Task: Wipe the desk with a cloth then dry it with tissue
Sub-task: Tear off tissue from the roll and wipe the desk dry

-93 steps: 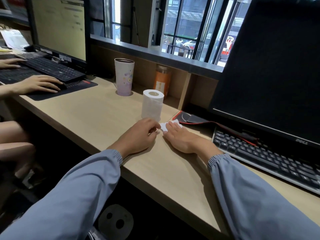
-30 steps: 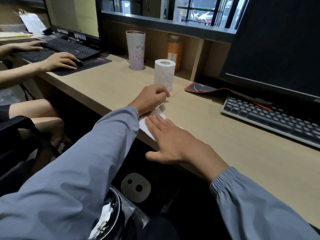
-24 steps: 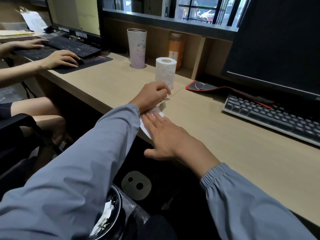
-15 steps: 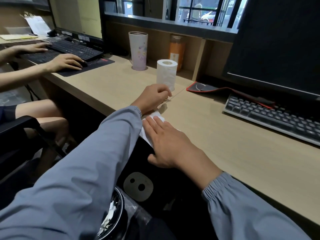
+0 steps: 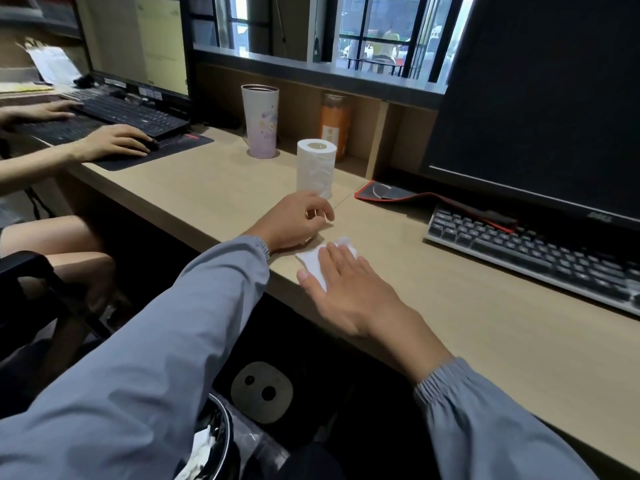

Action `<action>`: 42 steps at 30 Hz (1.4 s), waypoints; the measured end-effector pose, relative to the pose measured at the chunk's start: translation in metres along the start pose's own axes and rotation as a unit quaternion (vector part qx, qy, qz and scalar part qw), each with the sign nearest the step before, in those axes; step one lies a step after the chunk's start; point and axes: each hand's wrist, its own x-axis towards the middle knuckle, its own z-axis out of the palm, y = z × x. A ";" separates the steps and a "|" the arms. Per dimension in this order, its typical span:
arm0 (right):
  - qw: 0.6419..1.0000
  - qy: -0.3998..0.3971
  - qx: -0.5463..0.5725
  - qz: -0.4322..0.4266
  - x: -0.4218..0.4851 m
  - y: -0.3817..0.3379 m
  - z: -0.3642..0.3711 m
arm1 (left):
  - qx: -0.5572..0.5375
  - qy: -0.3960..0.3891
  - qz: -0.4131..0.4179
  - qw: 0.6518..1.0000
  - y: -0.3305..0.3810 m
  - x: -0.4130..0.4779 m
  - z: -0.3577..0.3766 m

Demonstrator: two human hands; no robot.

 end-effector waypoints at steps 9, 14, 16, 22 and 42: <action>0.999 -0.039 -0.004 0.005 0.013 0.013 -0.007 | 0.020 0.002 0.022 1.000 -0.001 0.003 0.002; 0.997 -0.040 -0.009 0.063 0.051 0.017 -0.029 | 0.034 -0.001 0.013 0.999 0.005 0.002 0.000; 0.997 -0.036 -0.029 0.063 0.052 0.016 -0.030 | 0.041 -0.004 0.010 0.999 0.007 0.001 -0.001; 0.999 -0.034 -0.004 0.032 0.036 0.023 -0.018 | 0.045 -0.008 0.011 0.999 0.006 0.003 0.001; 0.999 -0.035 -0.012 0.033 0.074 0.043 -0.037 | 0.064 -0.017 0.005 0.998 0.007 0.000 0.003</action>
